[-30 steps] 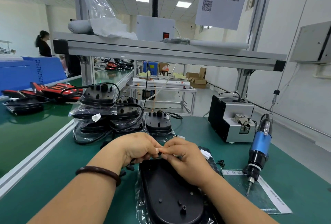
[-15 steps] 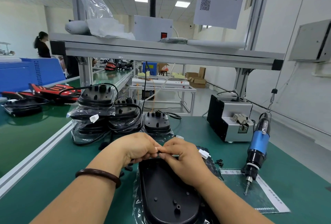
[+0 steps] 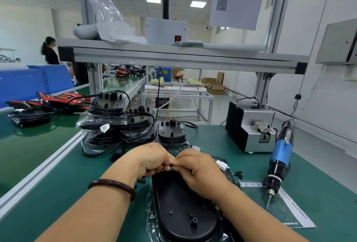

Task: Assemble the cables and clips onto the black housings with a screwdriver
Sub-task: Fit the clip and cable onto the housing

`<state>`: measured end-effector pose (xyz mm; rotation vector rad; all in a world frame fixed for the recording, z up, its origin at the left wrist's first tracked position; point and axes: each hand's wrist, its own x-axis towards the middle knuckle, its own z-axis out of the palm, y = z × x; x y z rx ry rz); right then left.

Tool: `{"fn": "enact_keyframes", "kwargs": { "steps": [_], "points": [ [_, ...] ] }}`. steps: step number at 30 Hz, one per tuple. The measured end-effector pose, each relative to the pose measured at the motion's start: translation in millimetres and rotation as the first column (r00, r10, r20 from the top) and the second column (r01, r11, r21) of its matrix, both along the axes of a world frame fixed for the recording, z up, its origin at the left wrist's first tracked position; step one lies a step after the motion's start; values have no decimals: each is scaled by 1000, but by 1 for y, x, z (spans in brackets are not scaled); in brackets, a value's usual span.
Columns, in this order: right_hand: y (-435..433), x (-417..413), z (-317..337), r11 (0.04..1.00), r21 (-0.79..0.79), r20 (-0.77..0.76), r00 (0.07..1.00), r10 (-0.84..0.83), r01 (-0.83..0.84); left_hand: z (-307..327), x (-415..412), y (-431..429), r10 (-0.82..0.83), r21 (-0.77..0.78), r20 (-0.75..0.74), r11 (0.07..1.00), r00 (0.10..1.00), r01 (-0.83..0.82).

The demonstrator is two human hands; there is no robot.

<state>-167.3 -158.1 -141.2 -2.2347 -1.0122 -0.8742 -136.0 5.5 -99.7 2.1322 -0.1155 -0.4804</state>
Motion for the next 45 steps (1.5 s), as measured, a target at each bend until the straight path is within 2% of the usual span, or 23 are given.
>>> {"fn": "enact_keyframes", "kwargs": {
  "steps": [9, 14, 20, 28, 32, 35, 39, 42, 45],
  "points": [
    [1, 0, -1, 1000, 8, -13, 1000, -8, 8, 4, 1, -3, -71, 131, 79, 989, 994, 61],
    [2, 3, -1, 999, 8, -104, 993, -46, 47, 3, 2, 8, -77, 32, 97, 997, 992, 74],
    [4, 4, 0, 998, 19, -232, 971, -58, 64, -8, 1, 17, -125, 48, 204, 992, 971, 118],
    [3, 5, 2, 999, 29, -277, 960, -35, 44, -17, 3, 20, -121, -62, 215, 989, 969, 137],
    [3, 6, 3, 999, 10, -287, 957, -29, 33, -15, -1, 21, -134, -21, 253, 989, 958, 144],
    [4, 6, 5, 999, -26, -281, 958, -53, 48, -17, -4, 21, -123, 72, 336, 992, 934, 105],
    [2, 3, 8, 979, -193, -239, 965, -112, 66, -23, -11, 23, -123, 158, 432, 986, 894, 59],
    [4, -1, 9, 946, -309, -172, 973, -156, 98, -27, -15, 22, -98, 146, 465, 989, 880, 33],
    [6, -2, 12, 938, -335, -168, 974, -154, 90, -30, -19, 22, -63, 47, 448, 998, 892, 47]
  ]
}}
